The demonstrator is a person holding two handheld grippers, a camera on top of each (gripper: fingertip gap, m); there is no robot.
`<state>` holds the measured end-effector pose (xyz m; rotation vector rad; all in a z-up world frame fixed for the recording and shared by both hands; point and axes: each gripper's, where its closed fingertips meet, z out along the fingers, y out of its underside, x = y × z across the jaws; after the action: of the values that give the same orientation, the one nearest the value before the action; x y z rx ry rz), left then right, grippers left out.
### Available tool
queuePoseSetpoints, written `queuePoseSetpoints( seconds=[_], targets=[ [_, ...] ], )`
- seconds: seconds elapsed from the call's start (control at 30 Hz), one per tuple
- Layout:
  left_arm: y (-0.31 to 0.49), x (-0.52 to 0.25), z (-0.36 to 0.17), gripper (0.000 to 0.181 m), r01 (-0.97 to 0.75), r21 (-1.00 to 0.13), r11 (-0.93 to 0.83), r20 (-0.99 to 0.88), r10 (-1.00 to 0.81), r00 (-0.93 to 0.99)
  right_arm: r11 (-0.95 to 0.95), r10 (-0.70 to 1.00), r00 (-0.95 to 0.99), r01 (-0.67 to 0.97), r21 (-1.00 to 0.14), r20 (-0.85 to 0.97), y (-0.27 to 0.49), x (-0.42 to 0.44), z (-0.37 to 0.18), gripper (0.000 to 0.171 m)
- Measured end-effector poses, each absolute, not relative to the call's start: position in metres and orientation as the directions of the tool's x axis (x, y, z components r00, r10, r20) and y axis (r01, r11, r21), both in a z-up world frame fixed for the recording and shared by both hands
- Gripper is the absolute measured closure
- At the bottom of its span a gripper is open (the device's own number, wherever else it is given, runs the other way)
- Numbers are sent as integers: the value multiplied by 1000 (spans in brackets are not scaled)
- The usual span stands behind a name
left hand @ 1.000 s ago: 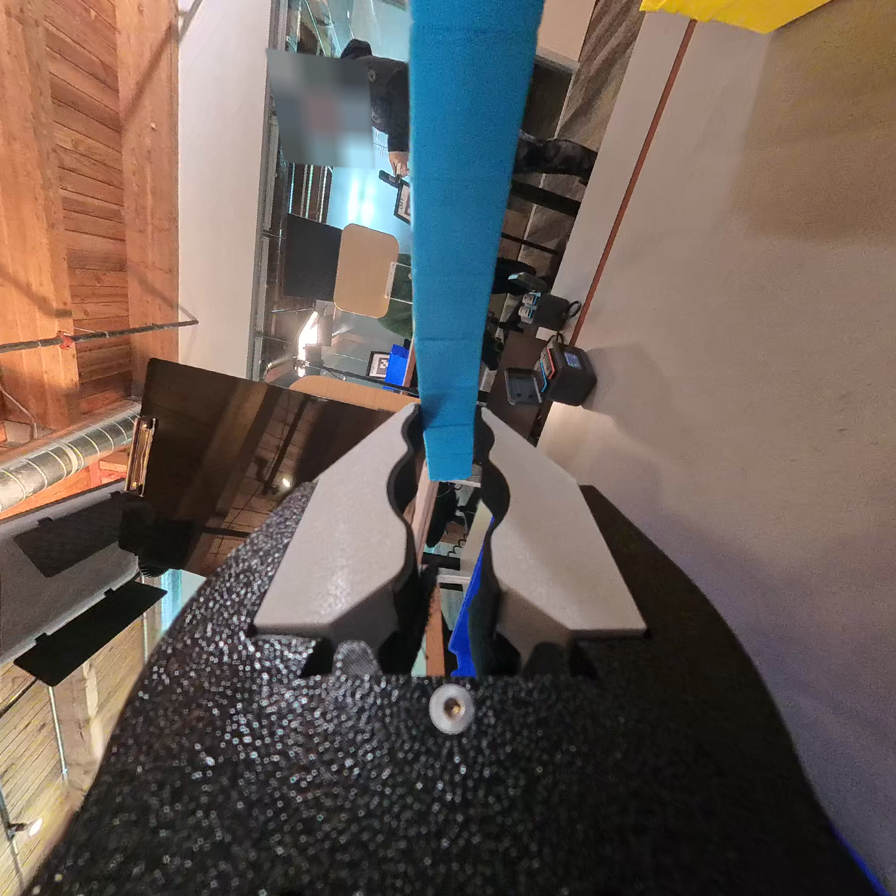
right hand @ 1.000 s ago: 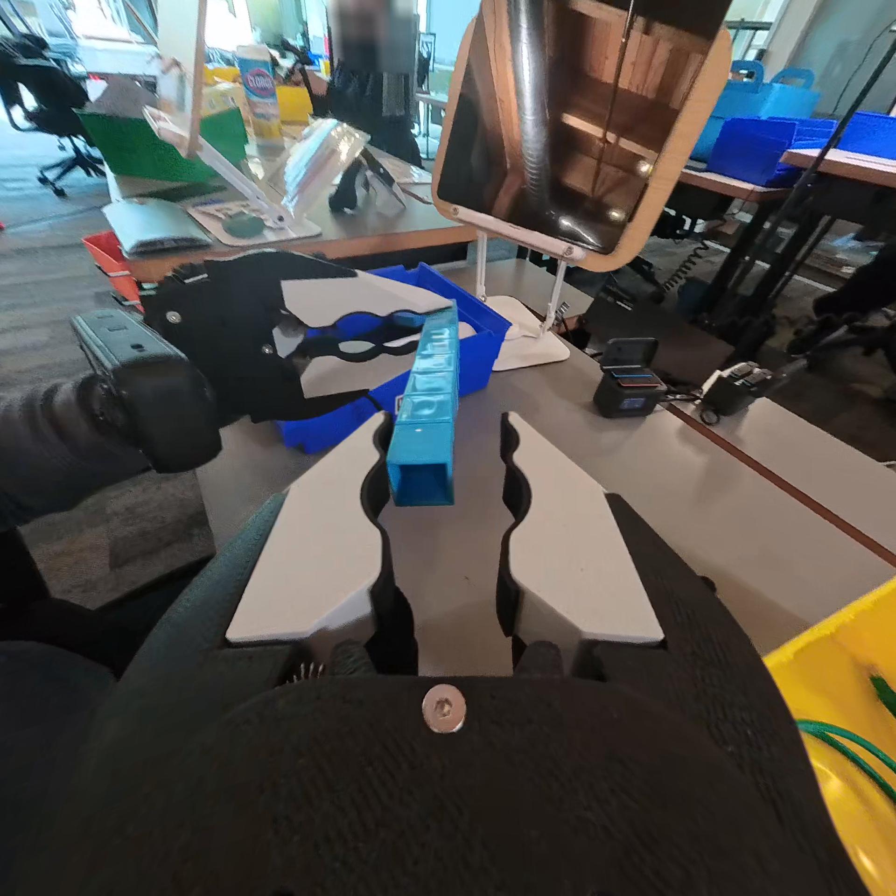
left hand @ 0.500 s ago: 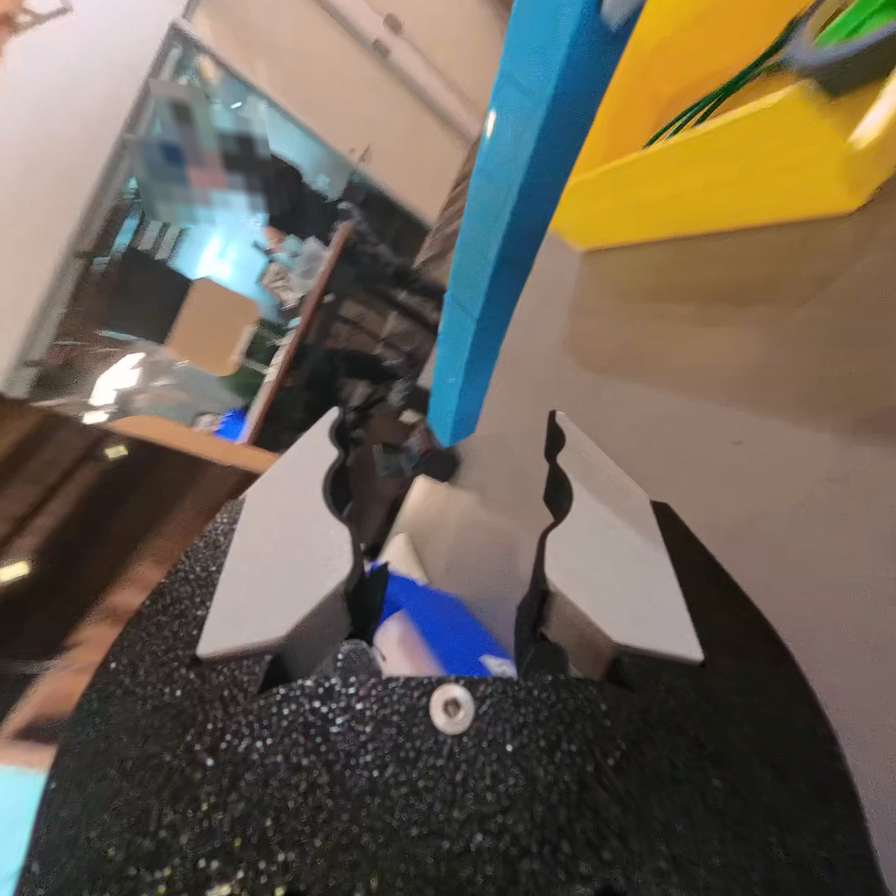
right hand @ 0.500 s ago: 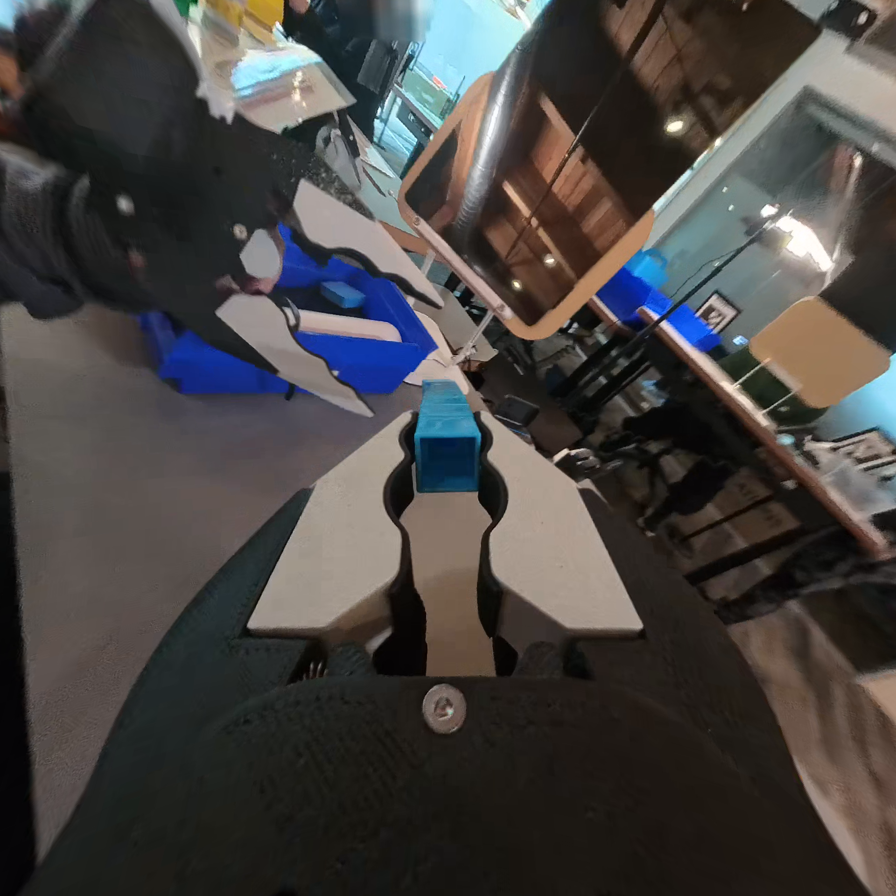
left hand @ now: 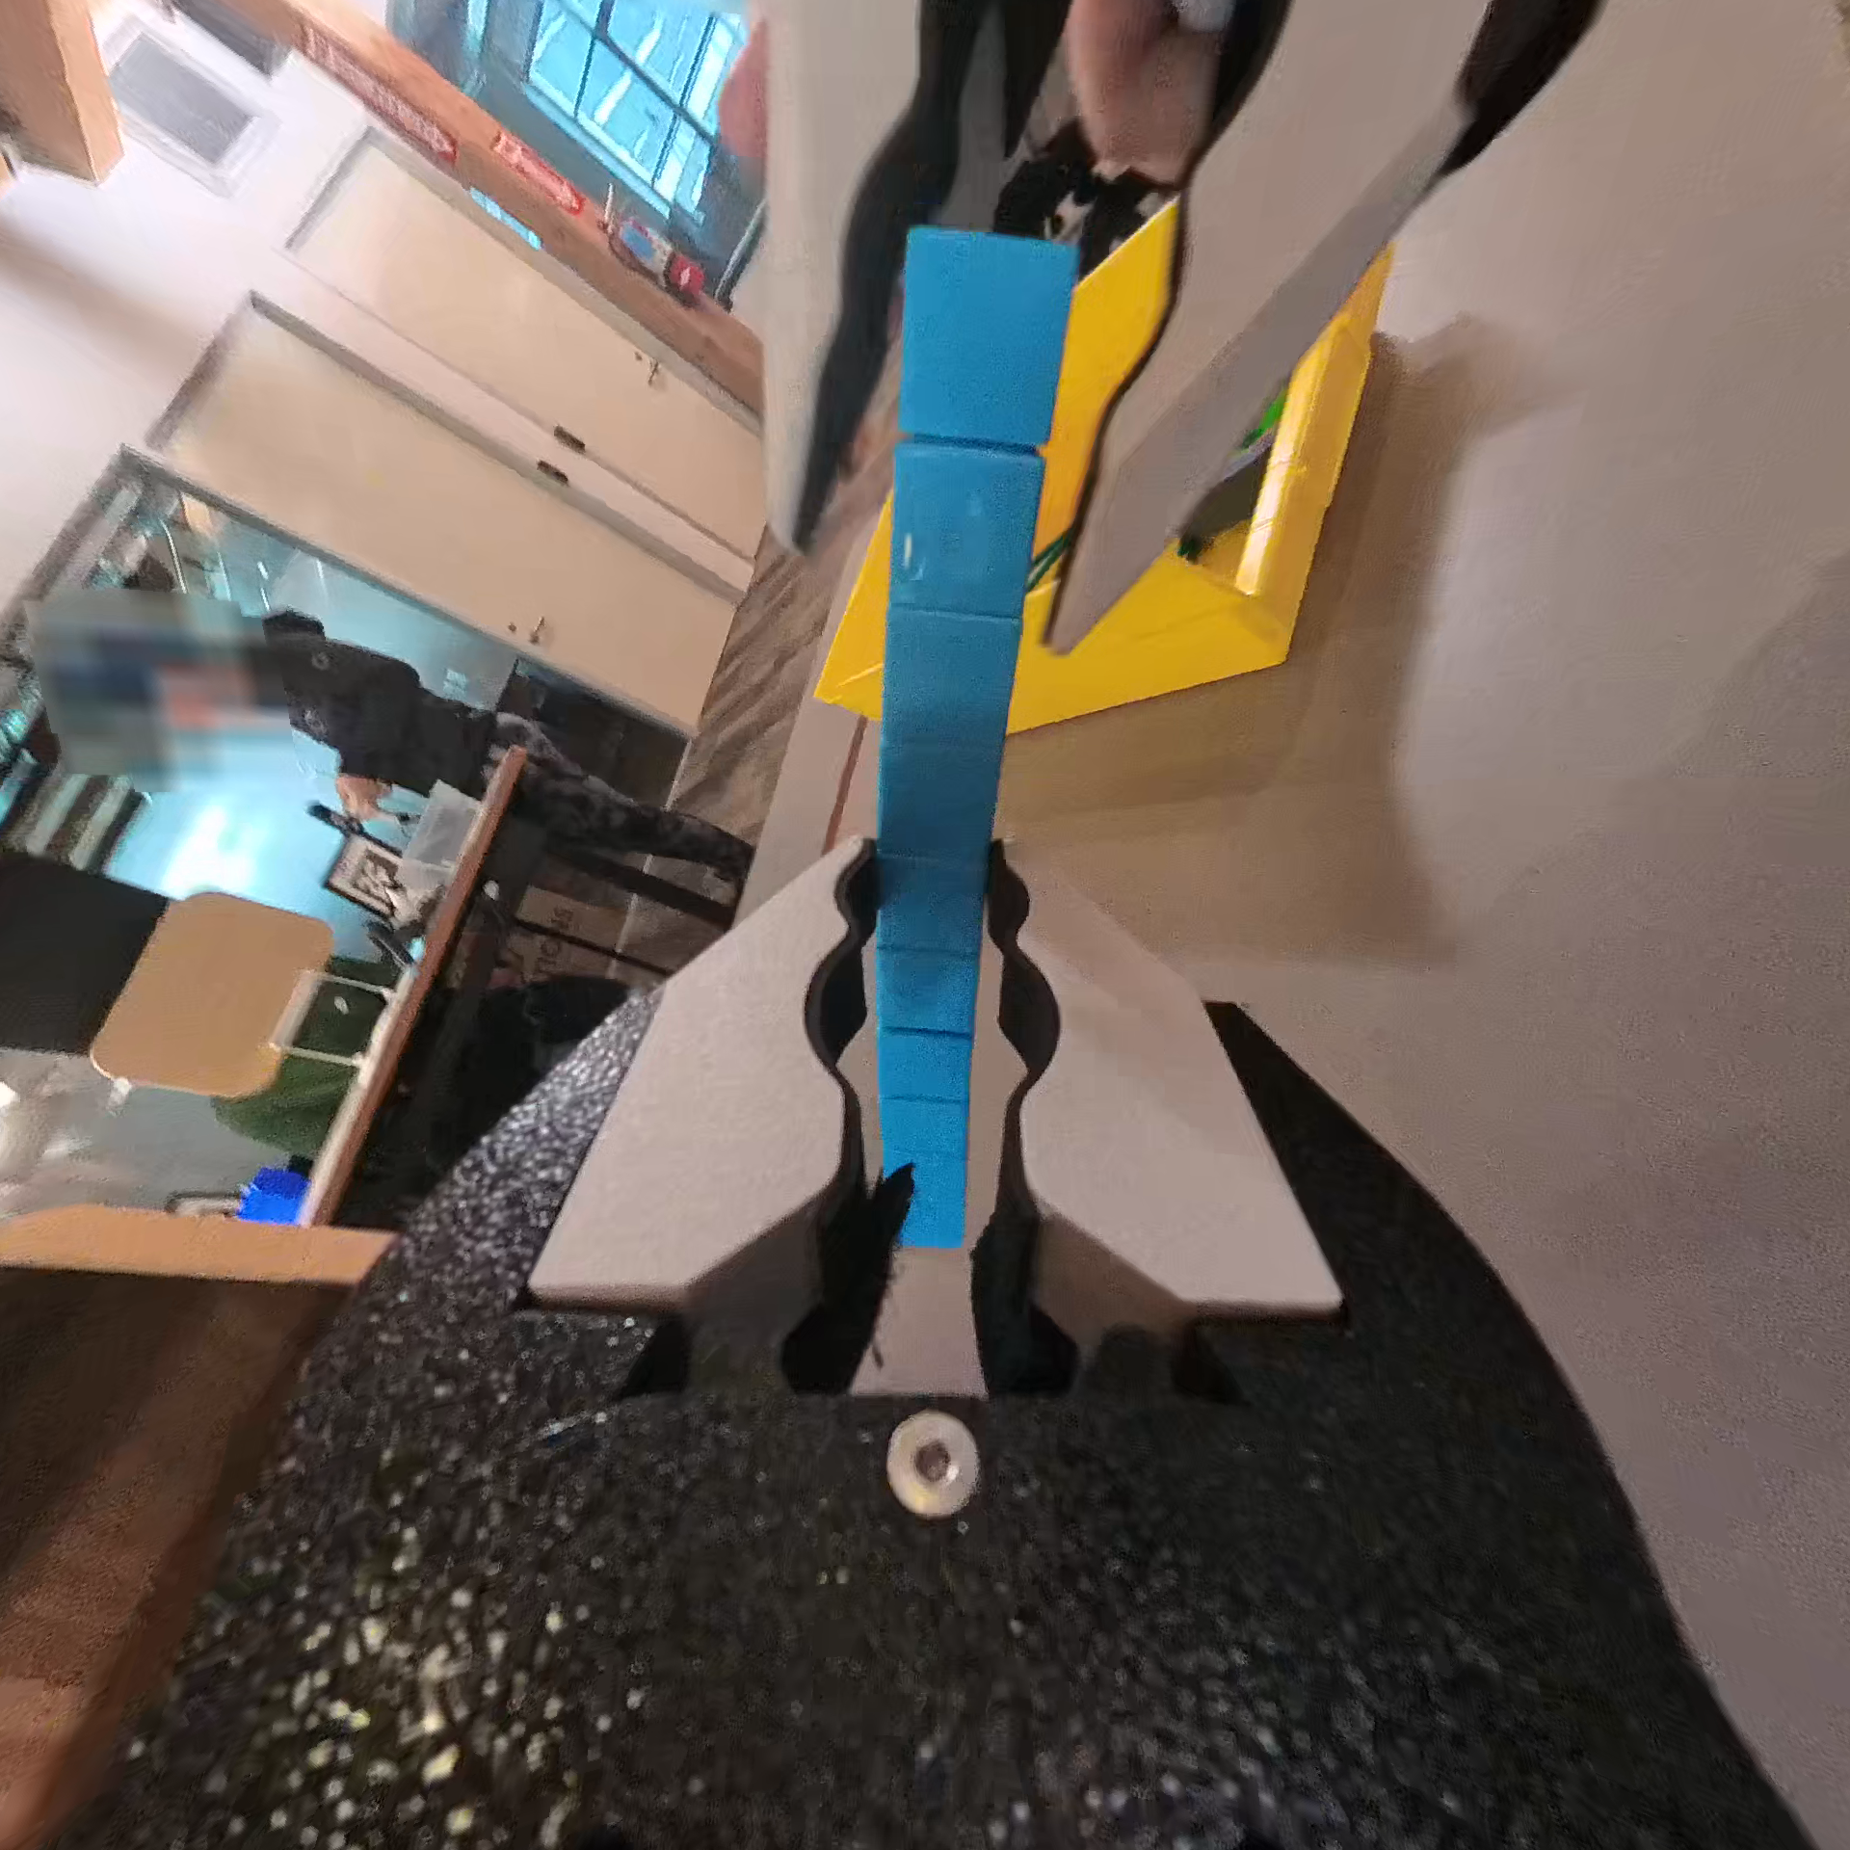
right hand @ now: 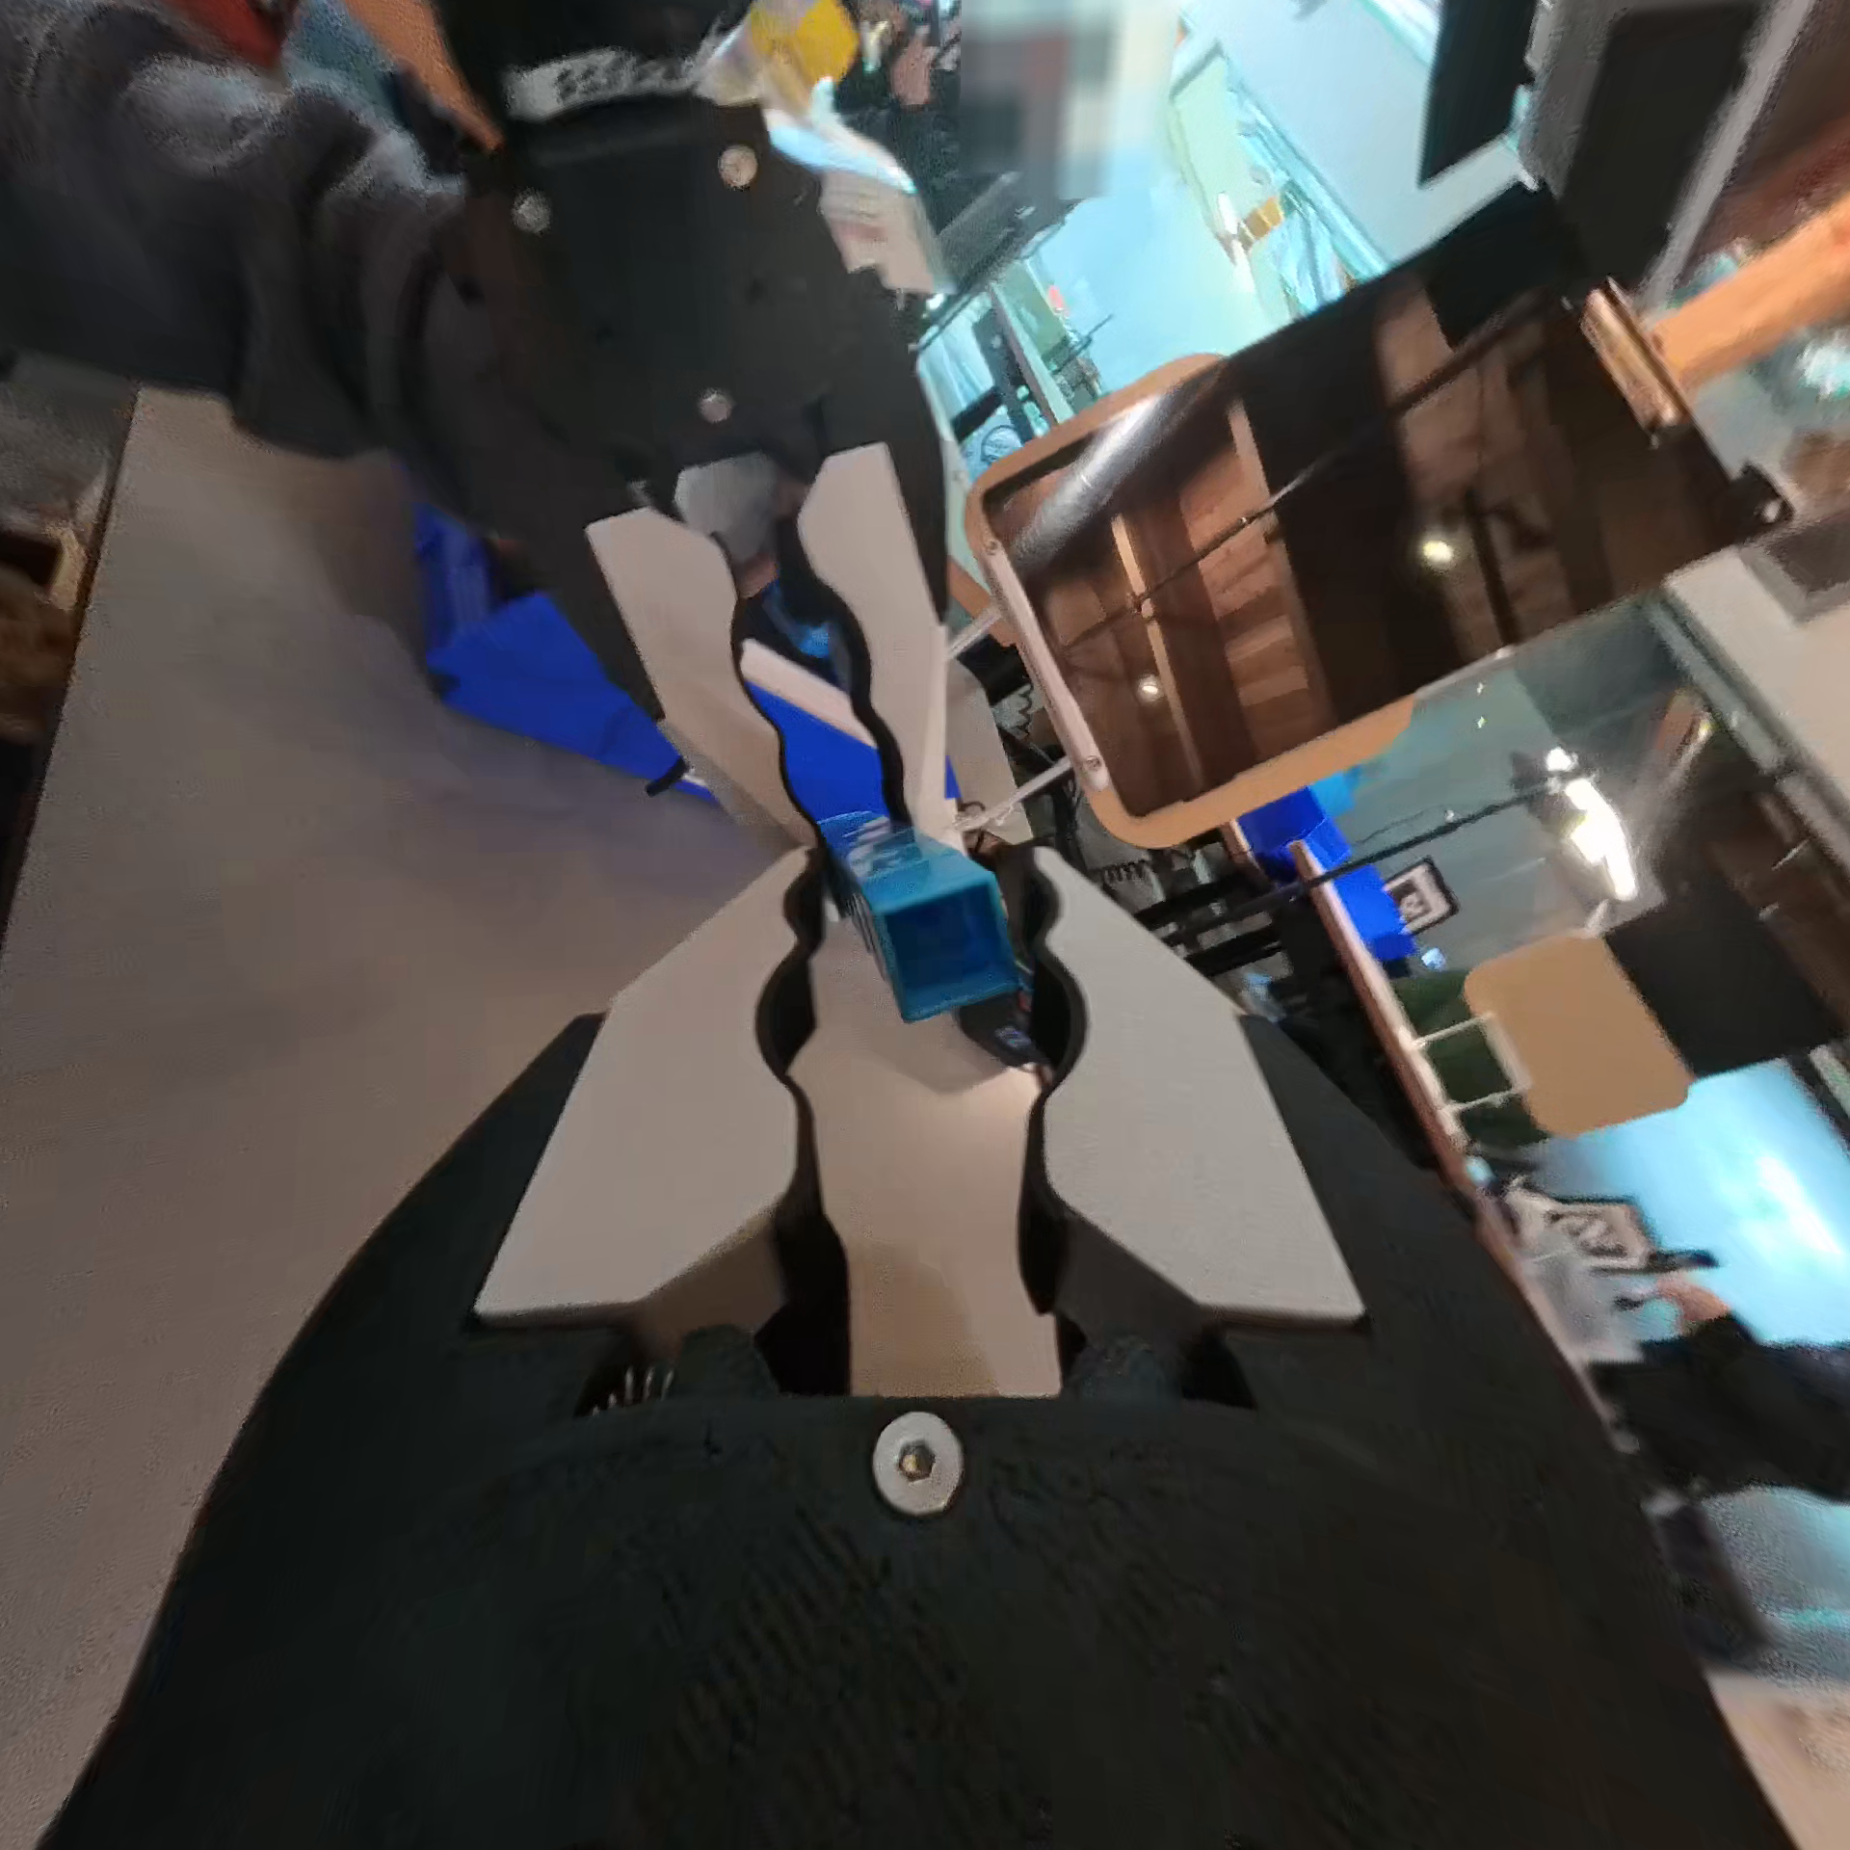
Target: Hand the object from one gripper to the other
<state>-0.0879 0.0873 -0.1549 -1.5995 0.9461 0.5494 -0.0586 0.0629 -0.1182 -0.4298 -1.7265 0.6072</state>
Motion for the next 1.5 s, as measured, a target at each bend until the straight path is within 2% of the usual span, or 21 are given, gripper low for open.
queuePoseSetpoints(
  seconds=[0.03,0.1,0.17,0.27,0.5,0.7,0.9,0.97,1.03,1.07,1.2,1.37,1.43,1.5],
  targets=[
    [90,-92,-156,162,-789,-611,-59,-748,-282,601,754,634,-232,-25,-656,738,66,-60,-115,123],
    [94,-100,-157,162,-730,-679,-74,-691,-271,670,656,745,-187,25,-755,641,81,-64,-108,119],
    [98,-105,-159,162,-652,-753,-83,-613,-272,742,577,817,-118,143,-804,565,104,-68,-111,117],
    [102,-113,-161,162,-523,-848,-86,-484,-275,831,465,879,-32,281,-839,476,132,-72,-126,117],
    [101,-106,-144,162,-219,-975,28,-215,-355,910,382,923,-88,298,-875,374,124,-80,-140,117],
    [89,-87,-116,162,10,-984,176,-76,-474,877,334,932,-244,279,-900,269,93,-87,-153,114],
    [62,-74,-77,163,235,-906,352,-22,-594,804,252,910,-391,265,-931,135,66,-91,-163,114],
    [57,-70,-71,163,269,-885,381,-29,-621,783,259,902,-408,252,-932,141,62,-90,-162,122],
    [57,-66,-72,162,267,-888,375,-33,-631,775,276,895,-413,216,-936,169,60,-89,-157,143],
    [58,-64,-73,162,261,-894,364,-33,-634,773,288,891,-413,198,-937,187,60,-88,-154,147],
    [60,-65,-75,160,278,-908,314,6,-652,758,351,879,-402,184,-918,255,65,-86,-153,149],
    [70,-90,-78,97,196,-941,276,18,-537,843,482,869,-231,189,-856,438,102,-84,-142,149],
    [74,-105,-80,84,136,-956,258,2,-460,888,566,824,-126,218,-795,552,124,-80,-136,149],
    [75,-118,-79,82,75,-963,257,-32,-388,921,668,723,-13,265,-695,690,148,-75,-127,149]
  ],
)
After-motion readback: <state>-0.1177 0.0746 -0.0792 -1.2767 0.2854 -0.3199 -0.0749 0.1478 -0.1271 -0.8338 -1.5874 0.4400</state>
